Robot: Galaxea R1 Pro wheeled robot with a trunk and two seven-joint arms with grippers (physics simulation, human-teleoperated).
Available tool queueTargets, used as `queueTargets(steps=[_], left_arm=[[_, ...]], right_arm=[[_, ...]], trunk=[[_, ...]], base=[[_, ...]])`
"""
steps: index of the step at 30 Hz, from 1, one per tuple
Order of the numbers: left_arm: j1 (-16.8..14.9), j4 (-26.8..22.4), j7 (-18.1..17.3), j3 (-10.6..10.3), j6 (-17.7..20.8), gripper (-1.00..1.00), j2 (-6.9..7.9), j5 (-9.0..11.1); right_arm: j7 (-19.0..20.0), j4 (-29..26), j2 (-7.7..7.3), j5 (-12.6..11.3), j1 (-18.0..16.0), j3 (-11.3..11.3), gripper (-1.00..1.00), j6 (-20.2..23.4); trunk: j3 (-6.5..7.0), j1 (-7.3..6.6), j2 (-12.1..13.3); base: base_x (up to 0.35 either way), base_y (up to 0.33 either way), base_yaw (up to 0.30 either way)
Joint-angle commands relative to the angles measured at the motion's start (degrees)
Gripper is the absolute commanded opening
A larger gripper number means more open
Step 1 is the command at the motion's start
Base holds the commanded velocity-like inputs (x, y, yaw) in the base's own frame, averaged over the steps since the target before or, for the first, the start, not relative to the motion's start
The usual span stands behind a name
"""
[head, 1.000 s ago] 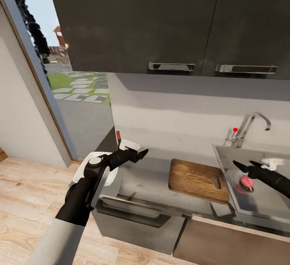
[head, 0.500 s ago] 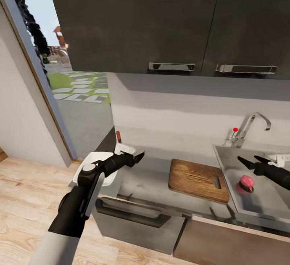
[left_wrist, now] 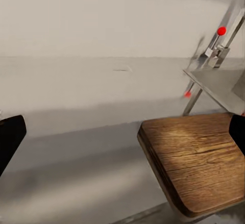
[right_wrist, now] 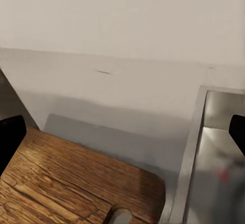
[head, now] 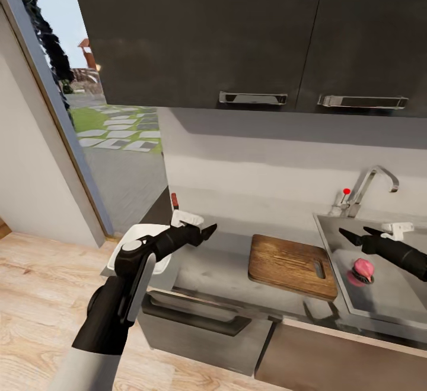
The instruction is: In the kitchen, take the Vidalia onion out of the sink, dice it on the chopping board with the paring knife, put the diced onion into the bowl on the countertop, then place both the paring knife and the chopping board into the sink.
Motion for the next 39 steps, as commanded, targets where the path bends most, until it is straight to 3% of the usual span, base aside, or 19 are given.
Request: queueTargets(steps=[1,14,19,20,24,28,30,36,37,39], left_arm=[[-0.3,-0.4,-0.1,0.1,0.8,1.0,-0.07,0.1],[-1.4,-4.5,0.0,0.0,4.9,1.0,-0.62,0.1],[-1.5,-6.1,0.0,0.0,6.6,1.0,-0.62,0.1],[-1.5,-6.1,0.0,0.0,10.3,1.0,-0.61,0.1],[-1.5,-6.1,0.0,0.0,10.3,1.0,-0.66,0.1],[-1.5,-6.1,0.0,0.1,10.3,1.0,-0.64,0.1],[-1.5,-6.1,0.0,0.1,10.3,1.0,-0.63,0.1],[-1.5,-6.1,0.0,0.1,10.3,1.0,-0.67,0.1],[-1.5,-6.1,0.0,0.1,10.3,1.0,-0.66,0.1],[-1.5,-6.1,0.0,0.1,10.3,1.0,-0.64,0.1]], right_arm=[[-0.2,-0.2,-0.01,-0.5,-0.4,0.3,1.0,0.8],[-4.4,-3.5,0.03,-0.6,-4.6,3.4,1.0,5.0],[-6.0,-5.1,0.79,-0.6,-4.7,5.0,1.0,6.6],[-10.8,-6.7,0.87,-0.6,-4.7,6.3,1.0,20.3],[-13.8,-6.7,1.13,-0.6,-5.7,6.9,1.0,24.8],[-22.3,-6.7,1.86,-0.6,-7.9,7.1,1.0,32.4],[-24.9,-6.7,2.85,-0.6,-8.6,7.2,1.0,34.2],[-34.7,-6.5,9.94,-0.6,-10.1,7.3,1.0,35.9],[-38.3,-6.5,13.81,-0.7,-10.3,7.3,1.0,35.9],[-38.6,-6.5,14.34,-0.7,-10.3,7.3,1.0,35.9]], trunk=[[-0.13,0.04,-0.1],[-0.13,0.04,-0.1],[-0.13,0.04,-0.1],[-0.13,0.04,-0.1],[-0.13,0.04,-0.1],[-0.13,0.04,-0.1],[-0.13,0.04,-0.1],[-0.13,0.04,-0.1],[-0.13,0.04,-0.1],[-0.13,0.04,-0.1]], base=[[0.0,0.0,0.0],[0.0,0.0,0.0],[0.0,0.0,0.0],[0.0,0.0,0.0],[0.0,0.0,0.0],[0.0,0.0,0.0],[0.0,0.0,0.0],[0.0,0.0,0.0],[0.0,0.0,0.0],[0.0,0.0,0.0]])
